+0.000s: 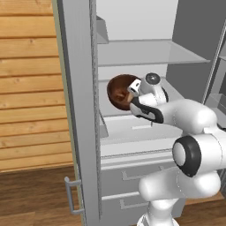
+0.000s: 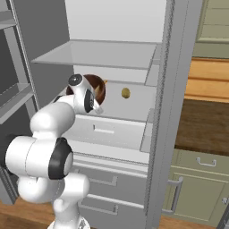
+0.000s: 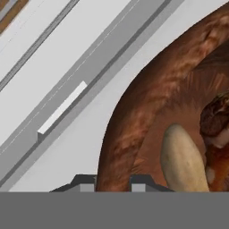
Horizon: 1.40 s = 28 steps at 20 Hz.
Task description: Pick the chicken drumstick and sweet potato from their plates and place them in the bowl. Then put the bowl in the fridge.
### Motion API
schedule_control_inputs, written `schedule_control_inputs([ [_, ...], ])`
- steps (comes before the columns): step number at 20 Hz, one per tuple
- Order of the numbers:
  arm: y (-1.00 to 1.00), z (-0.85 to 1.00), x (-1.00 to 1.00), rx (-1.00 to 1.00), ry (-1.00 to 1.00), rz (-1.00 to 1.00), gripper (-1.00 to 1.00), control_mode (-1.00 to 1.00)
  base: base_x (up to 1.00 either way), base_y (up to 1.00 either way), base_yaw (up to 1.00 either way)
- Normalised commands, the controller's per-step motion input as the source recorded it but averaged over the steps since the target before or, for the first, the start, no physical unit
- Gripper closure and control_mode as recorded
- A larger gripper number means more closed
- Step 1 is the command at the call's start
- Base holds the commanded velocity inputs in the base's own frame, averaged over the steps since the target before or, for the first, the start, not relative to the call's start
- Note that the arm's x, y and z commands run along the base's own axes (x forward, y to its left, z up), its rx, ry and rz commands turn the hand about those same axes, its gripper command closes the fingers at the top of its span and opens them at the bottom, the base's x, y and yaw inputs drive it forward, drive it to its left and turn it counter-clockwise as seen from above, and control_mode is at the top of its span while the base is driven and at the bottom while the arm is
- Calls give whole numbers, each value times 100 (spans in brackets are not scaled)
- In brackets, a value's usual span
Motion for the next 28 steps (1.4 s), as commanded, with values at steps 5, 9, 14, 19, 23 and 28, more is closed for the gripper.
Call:
schedule_control_inputs([
  [5,2,0,26,-3,-7,0,100,-100,0,0,0],
  [9,3,0,32,-3,-4,0,100,-100,0,0,0],
  [14,8,0,6,-2,-2,0,100,-100,0,0,0],
  [19,1,0,1,-1,0,0,-100,-100,0,0,0],
  [23,0,2,0,0,-4,1,-100,-100,0,0,0],
  [28,3,17,0,0,-8,4,-100,-100,0,0,0],
])
